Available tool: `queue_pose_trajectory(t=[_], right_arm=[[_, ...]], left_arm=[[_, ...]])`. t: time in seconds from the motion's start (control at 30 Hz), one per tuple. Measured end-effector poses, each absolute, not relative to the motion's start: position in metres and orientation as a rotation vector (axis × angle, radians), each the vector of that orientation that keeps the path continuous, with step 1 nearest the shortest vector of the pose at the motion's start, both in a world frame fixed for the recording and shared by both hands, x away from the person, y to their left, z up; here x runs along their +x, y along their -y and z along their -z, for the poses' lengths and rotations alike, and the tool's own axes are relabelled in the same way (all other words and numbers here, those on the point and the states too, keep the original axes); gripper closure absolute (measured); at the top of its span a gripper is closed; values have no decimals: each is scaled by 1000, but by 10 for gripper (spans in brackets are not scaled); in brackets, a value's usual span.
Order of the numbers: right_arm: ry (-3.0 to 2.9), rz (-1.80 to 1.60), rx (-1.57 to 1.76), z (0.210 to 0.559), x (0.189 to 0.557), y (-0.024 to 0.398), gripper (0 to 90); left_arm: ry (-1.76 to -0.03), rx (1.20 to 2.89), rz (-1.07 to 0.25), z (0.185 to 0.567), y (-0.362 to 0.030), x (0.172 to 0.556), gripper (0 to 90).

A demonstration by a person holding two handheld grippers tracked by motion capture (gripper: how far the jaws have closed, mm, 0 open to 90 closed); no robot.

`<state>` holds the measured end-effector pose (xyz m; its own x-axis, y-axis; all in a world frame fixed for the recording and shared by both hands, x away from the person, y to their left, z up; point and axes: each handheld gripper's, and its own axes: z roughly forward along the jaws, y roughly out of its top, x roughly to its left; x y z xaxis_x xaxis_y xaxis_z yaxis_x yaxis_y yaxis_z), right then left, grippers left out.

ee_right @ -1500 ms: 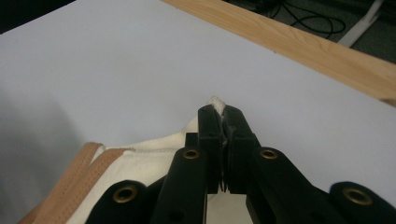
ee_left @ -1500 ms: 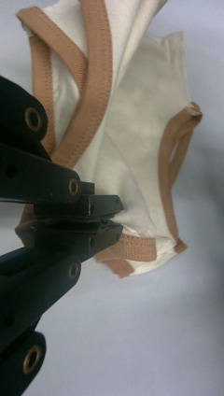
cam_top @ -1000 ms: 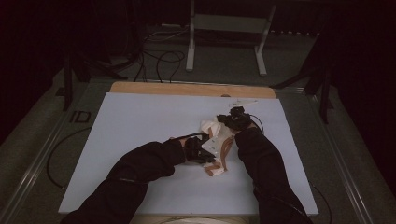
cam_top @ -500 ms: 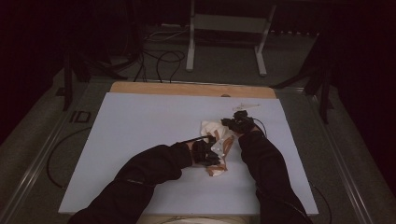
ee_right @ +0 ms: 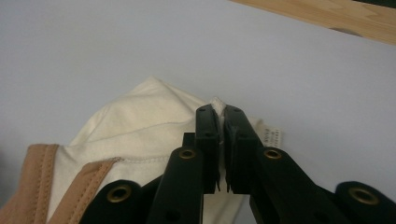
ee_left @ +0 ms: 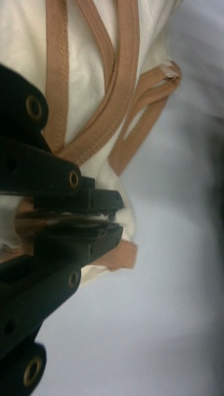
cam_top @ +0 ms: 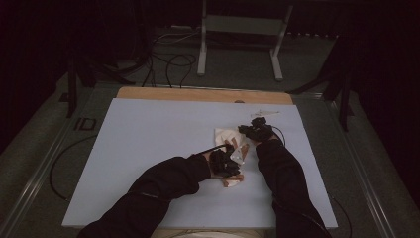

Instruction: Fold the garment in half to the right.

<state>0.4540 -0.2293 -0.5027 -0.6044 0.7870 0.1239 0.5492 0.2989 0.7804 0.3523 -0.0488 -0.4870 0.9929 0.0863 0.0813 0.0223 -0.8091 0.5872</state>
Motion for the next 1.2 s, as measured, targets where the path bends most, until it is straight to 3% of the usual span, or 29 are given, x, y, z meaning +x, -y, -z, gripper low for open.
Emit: queue_pose_trajectory(t=[0.23,0.3,0.43,0.63,0.93,1.2], right_arm=[[-2283,-1163,1251,504,455,238,805],[-2281,-1144,1261,505,455,240,752],[-2269,-1143,1294,505,457,246,528],[-2280,-1136,1297,498,456,249,315],[-2322,-1175,1272,484,453,244,153],[-2316,-1194,1214,464,446,235,136]], left_arm=[[-93,2485,-113,486,57,352,733],[-90,2477,-101,487,59,351,714],[-81,2463,-84,487,63,350,649],[-99,2433,-113,483,63,348,435],[-144,2356,-115,465,47,350,13],[-176,2277,-172,443,21,342,3]])
